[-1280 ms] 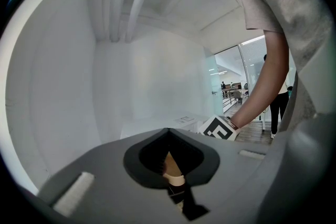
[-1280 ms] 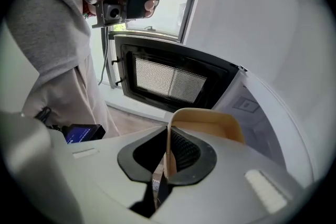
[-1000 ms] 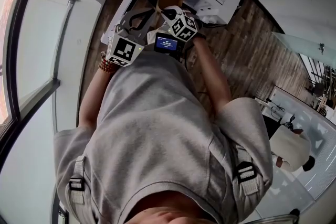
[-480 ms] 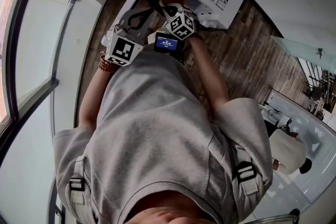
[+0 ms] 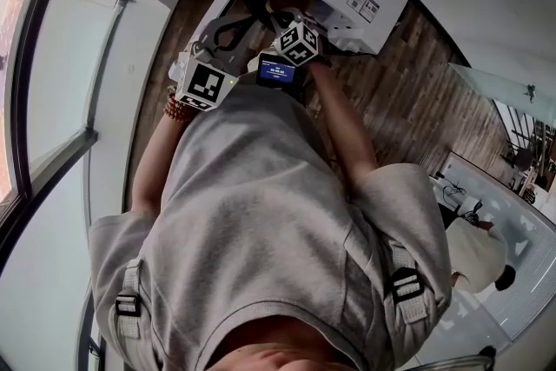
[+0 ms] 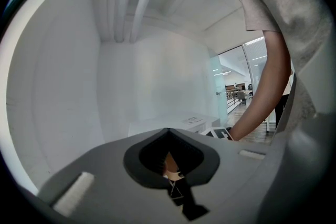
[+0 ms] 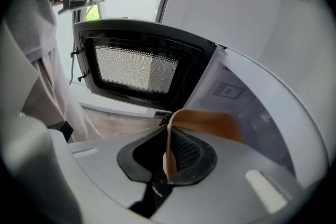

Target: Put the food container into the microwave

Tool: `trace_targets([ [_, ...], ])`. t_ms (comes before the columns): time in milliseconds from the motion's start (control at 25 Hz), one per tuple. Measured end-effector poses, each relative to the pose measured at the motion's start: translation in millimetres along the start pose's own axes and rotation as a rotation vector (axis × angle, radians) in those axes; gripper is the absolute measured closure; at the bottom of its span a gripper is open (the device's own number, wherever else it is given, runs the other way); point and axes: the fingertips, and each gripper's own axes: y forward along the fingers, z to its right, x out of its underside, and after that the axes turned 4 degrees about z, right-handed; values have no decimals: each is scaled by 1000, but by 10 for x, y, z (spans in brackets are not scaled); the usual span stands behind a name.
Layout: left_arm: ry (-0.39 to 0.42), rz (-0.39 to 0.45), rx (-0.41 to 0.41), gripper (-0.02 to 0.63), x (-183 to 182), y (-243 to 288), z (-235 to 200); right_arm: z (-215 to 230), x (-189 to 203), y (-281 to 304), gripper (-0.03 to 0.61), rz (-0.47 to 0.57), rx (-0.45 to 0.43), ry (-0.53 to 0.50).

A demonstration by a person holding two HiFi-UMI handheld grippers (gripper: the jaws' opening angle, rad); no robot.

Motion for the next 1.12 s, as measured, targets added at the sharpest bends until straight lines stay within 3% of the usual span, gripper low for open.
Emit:
trace_targets([
  [1120, 14, -22, 13, 615, 20, 403, -49, 443, 279, 182, 541, -59, 62, 13],
])
